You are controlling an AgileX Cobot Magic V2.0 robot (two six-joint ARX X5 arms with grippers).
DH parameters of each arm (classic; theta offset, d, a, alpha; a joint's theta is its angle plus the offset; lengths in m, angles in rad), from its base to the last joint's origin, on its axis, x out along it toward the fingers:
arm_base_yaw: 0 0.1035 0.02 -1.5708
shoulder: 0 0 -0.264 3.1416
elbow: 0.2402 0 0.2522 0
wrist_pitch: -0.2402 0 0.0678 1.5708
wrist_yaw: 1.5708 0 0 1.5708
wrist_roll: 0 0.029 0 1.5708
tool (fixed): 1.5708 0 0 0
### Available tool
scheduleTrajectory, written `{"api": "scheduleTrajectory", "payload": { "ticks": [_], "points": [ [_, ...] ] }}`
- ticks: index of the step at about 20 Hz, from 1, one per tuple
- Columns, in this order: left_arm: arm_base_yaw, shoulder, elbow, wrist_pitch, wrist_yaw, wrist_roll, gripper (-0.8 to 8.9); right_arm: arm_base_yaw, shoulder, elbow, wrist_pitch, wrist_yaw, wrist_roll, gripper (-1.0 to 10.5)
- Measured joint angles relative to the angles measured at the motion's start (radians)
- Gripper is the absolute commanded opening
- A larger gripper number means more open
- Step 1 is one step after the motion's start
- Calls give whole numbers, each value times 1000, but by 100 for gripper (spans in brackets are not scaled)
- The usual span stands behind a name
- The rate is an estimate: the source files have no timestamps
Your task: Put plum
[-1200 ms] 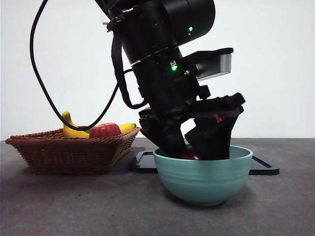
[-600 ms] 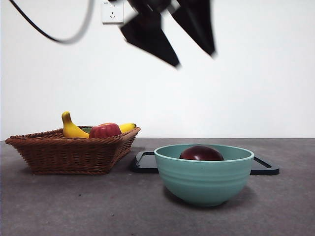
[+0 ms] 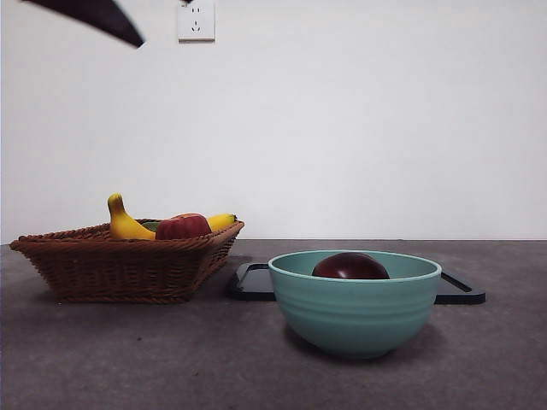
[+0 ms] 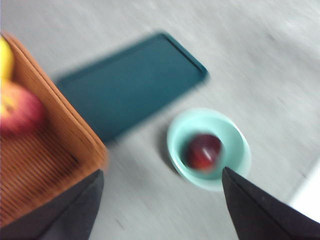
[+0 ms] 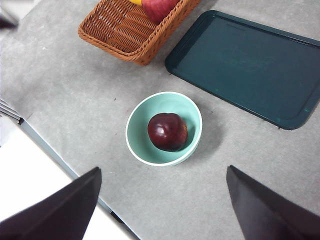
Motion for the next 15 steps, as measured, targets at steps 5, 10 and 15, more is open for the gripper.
{"api": "scheduleTrajectory", "payload": {
  "ticks": [5, 10, 15],
  "points": [
    [0, -119, -183, -7, 158, -17, 375, 0, 0, 0, 0, 0, 0, 400],
    [0, -122, -193, -5, 207, -32, 375, 5, 27, 0, -14, 0, 0, 400],
    [0, -122, -193, -5, 207, -35, 375, 63, 129, -20, 35, 0, 39, 399]
  ]
}}
